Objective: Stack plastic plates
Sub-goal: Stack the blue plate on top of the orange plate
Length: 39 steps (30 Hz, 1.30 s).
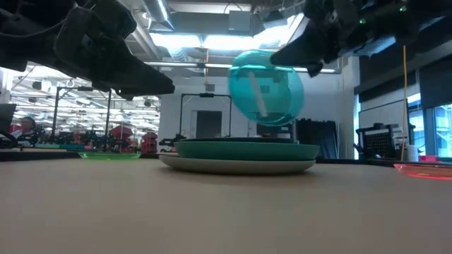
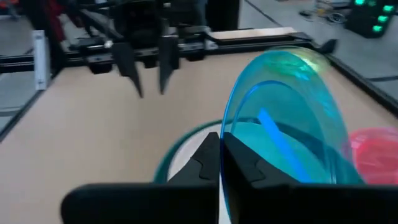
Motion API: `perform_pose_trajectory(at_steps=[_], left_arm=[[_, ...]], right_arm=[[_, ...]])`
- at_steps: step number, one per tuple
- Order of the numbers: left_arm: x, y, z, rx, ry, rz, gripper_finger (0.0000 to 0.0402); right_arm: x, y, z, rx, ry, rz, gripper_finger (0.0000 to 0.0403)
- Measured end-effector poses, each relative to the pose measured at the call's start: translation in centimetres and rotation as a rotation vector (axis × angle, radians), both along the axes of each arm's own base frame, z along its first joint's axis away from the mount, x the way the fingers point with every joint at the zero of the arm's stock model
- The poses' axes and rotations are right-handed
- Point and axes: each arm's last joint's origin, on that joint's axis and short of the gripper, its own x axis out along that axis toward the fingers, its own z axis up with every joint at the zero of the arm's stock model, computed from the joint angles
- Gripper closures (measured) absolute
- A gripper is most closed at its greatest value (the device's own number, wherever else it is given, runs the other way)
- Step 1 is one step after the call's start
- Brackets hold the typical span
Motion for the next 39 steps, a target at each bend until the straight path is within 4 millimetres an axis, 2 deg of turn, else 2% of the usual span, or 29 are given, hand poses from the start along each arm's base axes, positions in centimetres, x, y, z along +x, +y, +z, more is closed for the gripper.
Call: perform_pose_trajectory(at_steps=[6,13,29,33,39], left_arm=[[0.0,0.0,0.0,0.000,0.000,0.000,0.0290],[0.0,0.0,0.0,0.000,0.000,0.000,0.0290],[0.0,0.0,0.0,0.000,0.000,0.000,0.0290],[0.0,0.0,0.0,0.000,0.000,0.000,0.0290],[0.0,0.0,0.0,0.000,0.000,0.000,0.0290]], right_arm=[[1.9,0.3,-2.3,0.019,0.011,0.061,0.0400],[3.1,0.4,-4.9,-0.027,0.075,0.091,0.0400],[3.9,0.2,-7.6,-0.072,0.141,-0.004,0.0399],[4.0,0.2,-7.6,-0.060,0.137,-0.009,0.0376],[4.0,0.2,-7.4,-0.075,0.129,-0.003,0.0311]])
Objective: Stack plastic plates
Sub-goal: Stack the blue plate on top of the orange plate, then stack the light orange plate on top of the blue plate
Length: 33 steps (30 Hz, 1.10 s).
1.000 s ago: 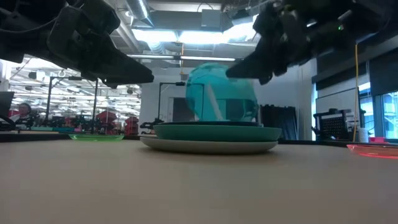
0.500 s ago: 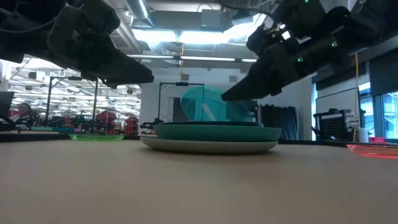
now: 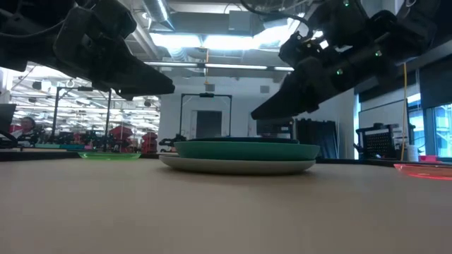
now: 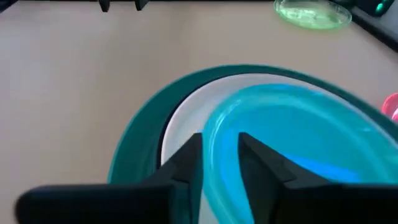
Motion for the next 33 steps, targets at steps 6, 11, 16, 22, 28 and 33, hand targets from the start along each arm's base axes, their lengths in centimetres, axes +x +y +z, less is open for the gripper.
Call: perform_pose_trajectory(at_steps=[6,11,16,22,28,33], left_arm=[[0.0,0.0,0.0,-0.008,-0.001,0.003,0.0290],[0.0,0.0,0.0,-0.008,-0.001,0.002,0.0290],[0.0,0.0,0.0,-0.010,-0.002,0.003,0.0290],[0.0,0.0,0.0,-0.030,-0.004,0.008,0.0290],[0.0,0.0,0.0,-0.059,-0.008,0.015,0.0290],[0.1,0.2,0.0,-0.071,-0.010,0.028,0.0290]], right_arm=[[-0.7,-0.1,1.9,-0.070,-0.033,0.032,0.0280],[-2.2,-0.2,5.1,-0.090,0.059,0.043,0.0281],[-4.7,-0.3,8.0,-0.014,0.278,0.028,0.0283],[-7.3,-0.2,8.1,0.199,0.488,-0.004,0.0283],[-9.7,0.0,6.6,0.428,0.816,-0.106,0.0283],[-10.5,1.1,5.3,0.451,0.991,-0.202,0.0283]])
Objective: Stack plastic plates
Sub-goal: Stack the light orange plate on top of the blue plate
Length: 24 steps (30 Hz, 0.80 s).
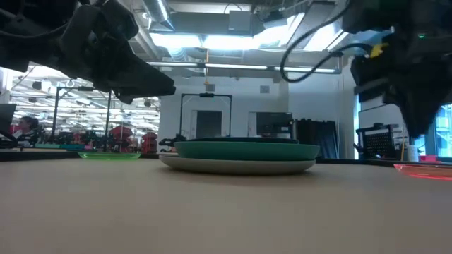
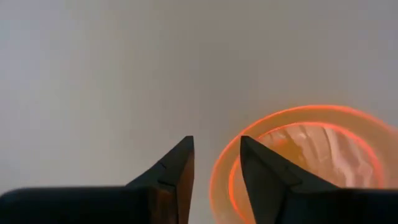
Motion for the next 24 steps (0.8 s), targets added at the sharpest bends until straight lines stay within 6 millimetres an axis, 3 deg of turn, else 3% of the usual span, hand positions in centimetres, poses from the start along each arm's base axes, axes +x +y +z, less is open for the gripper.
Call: perform_pose_trajectory(at_steps=[5,9,14,24], left_arm=[[0.2,0.6,0.0,-0.037,-0.006,0.036,0.0290],[0.2,0.7,0.0,-0.042,-0.005,0.038,0.0290],[0.2,0.7,0.0,-0.041,-0.004,0.035,0.0290],[0.1,0.7,-0.2,-0.033,0.017,0.035,0.0290]], right_arm=[[0.8,1.8,-1.9,-0.070,0.081,0.004,0.0283],[1.0,1.9,-3.8,-0.127,0.227,-0.071,0.0283],[1.8,2.1,-5.6,-0.141,0.284,-0.075,0.0283],[2.1,2.1,-6.6,-0.167,0.327,-0.063,0.0288]])
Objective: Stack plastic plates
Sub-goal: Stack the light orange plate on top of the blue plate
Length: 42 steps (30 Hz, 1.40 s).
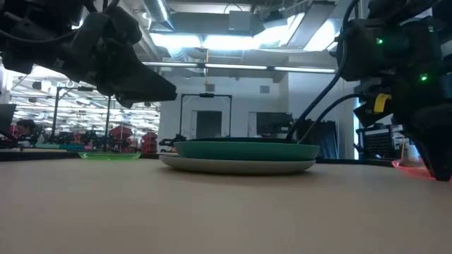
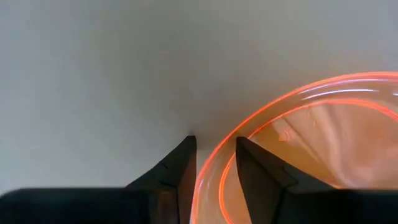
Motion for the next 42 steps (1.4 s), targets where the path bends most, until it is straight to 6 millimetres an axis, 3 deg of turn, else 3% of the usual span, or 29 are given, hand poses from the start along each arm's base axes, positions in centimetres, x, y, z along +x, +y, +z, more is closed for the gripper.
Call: perform_pose_trajectory(at_steps=[13,32,42], left_arm=[[0.0,0.0,0.0,0.001,0.000,0.000,0.0290],[0.0,0.0,0.0,0.001,0.000,-0.001,0.0290],[0.0,0.0,0.0,0.001,0.000,-0.001,0.0290]], right_arm=[[0.3,0.0,0.3,-0.001,-0.001,0.182,0.0398],[5.8,0.1,9.6,-0.406,-0.227,0.342,0.0399],[9.4,0.8,10.3,-0.474,-0.520,0.612,0.0398]])
